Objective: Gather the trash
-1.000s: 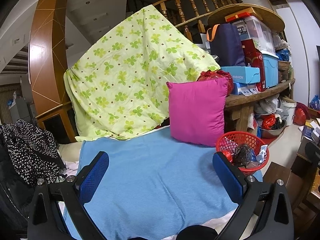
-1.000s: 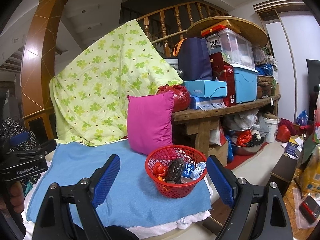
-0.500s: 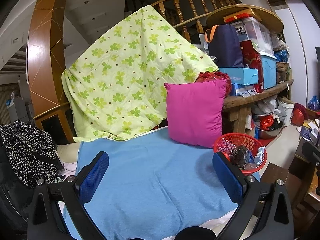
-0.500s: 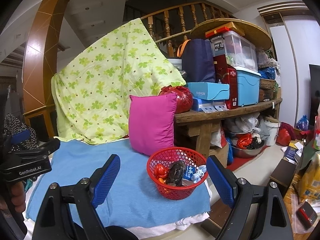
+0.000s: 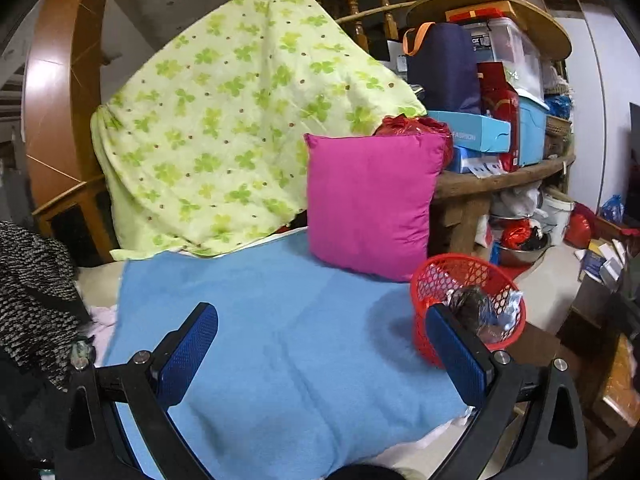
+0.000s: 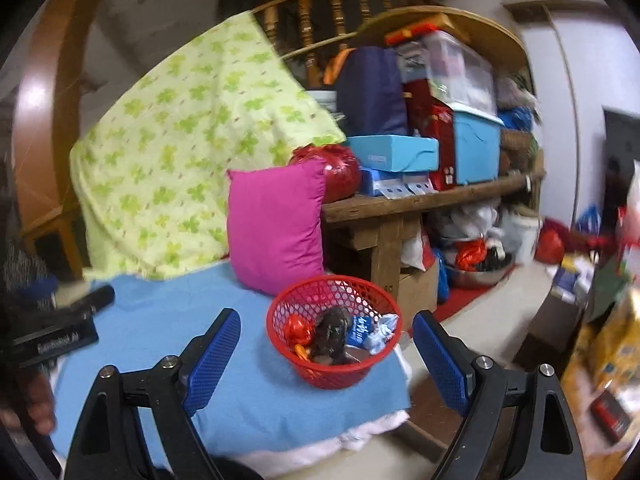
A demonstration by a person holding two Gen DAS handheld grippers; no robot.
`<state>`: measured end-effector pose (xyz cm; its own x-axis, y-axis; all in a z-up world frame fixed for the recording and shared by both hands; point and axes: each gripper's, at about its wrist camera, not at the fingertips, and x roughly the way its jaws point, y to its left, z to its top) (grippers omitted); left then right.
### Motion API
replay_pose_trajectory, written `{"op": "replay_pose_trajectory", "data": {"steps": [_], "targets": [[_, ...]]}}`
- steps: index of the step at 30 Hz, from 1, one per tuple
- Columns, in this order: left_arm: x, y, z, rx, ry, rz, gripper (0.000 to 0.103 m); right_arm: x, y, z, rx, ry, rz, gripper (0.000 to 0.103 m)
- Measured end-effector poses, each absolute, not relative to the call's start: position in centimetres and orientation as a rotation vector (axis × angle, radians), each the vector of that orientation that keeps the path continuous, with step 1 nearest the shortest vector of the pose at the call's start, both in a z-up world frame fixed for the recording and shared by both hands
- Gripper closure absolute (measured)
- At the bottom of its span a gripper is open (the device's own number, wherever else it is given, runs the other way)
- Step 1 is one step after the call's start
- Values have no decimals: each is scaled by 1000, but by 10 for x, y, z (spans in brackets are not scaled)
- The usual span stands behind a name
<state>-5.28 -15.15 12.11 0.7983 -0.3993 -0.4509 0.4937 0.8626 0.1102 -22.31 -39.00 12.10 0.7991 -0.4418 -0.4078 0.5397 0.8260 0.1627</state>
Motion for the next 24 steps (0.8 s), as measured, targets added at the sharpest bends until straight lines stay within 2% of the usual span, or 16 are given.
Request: {"op": "replay_pose_trajectory", "data": {"steps": [4,8,16,24], "targets": [[-28,-160,123,236,431,-503,0,-199,-392,115,194,452,-562,13],[1,-166,100,212,496,-522,0,-196,-414,112,256,381,-571,12],[41,-156,54,216,578,-432,0,-151,-424,78,271,388,-555,11],[45,-148,55,219,558,-420,0,-131,-407,67,256,407,-518,11]]}}
